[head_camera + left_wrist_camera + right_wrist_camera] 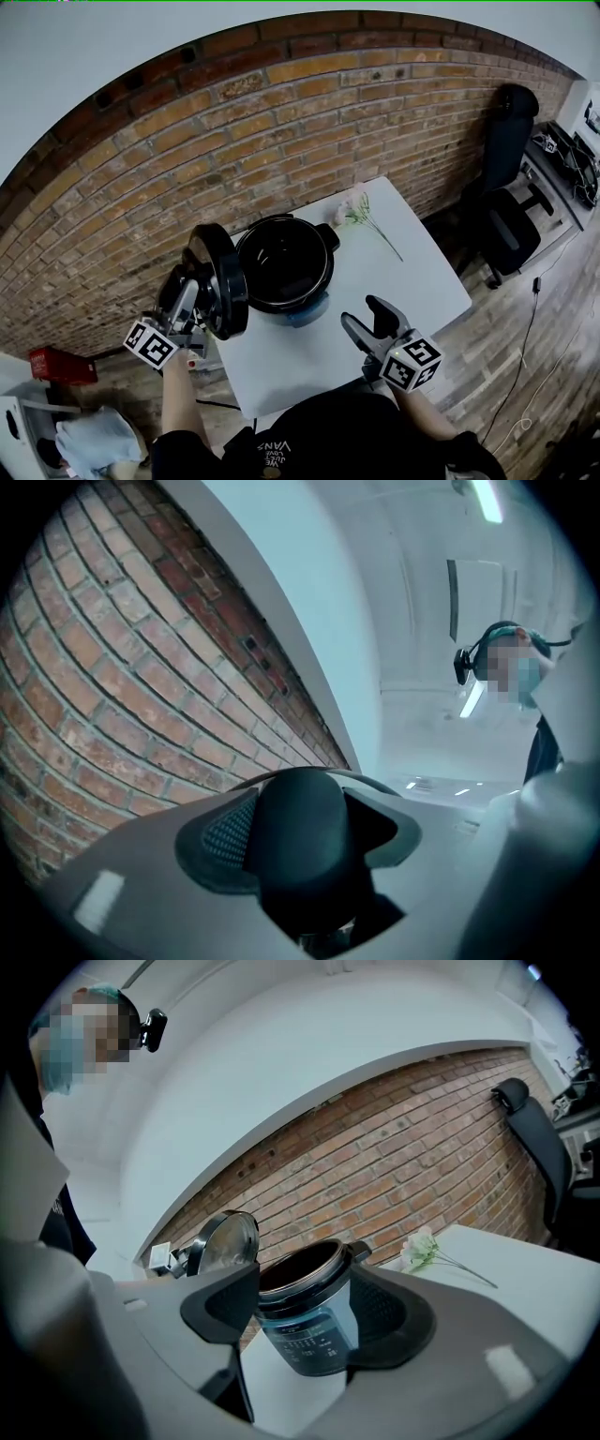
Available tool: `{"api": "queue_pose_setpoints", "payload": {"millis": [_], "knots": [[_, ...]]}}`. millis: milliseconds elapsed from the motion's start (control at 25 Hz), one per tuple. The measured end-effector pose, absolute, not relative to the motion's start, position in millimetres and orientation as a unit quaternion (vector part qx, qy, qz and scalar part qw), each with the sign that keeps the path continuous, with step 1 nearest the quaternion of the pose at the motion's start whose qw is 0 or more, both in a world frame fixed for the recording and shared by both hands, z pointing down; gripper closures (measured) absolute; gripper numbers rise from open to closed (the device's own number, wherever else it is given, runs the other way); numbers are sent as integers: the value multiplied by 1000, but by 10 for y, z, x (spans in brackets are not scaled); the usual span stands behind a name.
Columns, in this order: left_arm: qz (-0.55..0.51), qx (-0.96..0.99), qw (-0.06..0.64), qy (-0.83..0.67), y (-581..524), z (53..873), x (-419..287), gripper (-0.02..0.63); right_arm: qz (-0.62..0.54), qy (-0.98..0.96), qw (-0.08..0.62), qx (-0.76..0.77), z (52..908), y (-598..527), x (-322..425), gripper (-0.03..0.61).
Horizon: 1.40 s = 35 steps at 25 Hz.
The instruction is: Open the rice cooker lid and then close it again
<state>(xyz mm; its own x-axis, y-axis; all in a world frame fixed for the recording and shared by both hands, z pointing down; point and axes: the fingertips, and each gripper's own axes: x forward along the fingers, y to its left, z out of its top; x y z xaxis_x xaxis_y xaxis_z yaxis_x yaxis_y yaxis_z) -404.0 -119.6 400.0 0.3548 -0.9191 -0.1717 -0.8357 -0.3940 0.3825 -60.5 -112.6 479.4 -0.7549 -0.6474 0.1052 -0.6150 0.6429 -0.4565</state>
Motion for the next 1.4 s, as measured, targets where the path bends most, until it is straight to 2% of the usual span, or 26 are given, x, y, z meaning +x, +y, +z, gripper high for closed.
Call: {"api": "queue_pose_setpoints", "payload": {"millis": [320, 880, 1400], "knots": [[-114, 858, 117, -487, -1714, 3950, -3580, 336, -240, 900, 31, -362, 4817, -1260, -381, 284], [147, 920, 91, -352, -2187, 4298, -2699, 336, -251, 890, 31, -380, 4919, -1445, -77, 284], [249, 925, 53, -284, -2339, 4551, -2249, 335, -260, 879, 37, -399, 4993, -1514, 97, 284]]}}
